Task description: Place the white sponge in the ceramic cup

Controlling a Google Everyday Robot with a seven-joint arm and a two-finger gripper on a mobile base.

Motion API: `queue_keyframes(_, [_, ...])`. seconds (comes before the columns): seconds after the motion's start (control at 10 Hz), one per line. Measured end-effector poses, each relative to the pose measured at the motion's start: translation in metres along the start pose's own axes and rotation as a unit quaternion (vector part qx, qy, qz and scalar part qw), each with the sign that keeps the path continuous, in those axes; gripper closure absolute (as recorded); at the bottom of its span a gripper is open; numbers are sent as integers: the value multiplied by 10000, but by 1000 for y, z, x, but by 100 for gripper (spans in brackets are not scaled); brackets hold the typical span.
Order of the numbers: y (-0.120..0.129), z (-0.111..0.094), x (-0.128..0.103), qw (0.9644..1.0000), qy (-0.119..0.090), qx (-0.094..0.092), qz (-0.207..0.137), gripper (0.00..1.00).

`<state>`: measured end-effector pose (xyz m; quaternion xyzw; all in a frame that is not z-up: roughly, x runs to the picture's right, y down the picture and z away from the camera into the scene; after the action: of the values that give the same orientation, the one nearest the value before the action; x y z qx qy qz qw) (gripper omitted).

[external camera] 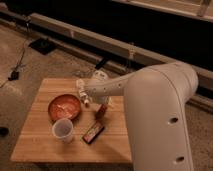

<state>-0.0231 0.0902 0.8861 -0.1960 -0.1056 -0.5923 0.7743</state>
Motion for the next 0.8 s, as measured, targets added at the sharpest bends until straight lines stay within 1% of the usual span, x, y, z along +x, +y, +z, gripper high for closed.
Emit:
queue_keyframes(0.3, [-9,12,-4,10000,42,-41,20,20])
queue_keyframes(0.7, [-13,25,-7,9998,129,-82,86,20])
queue_keyframes(0.8, [-11,27,-7,9998,153,-89,116,22])
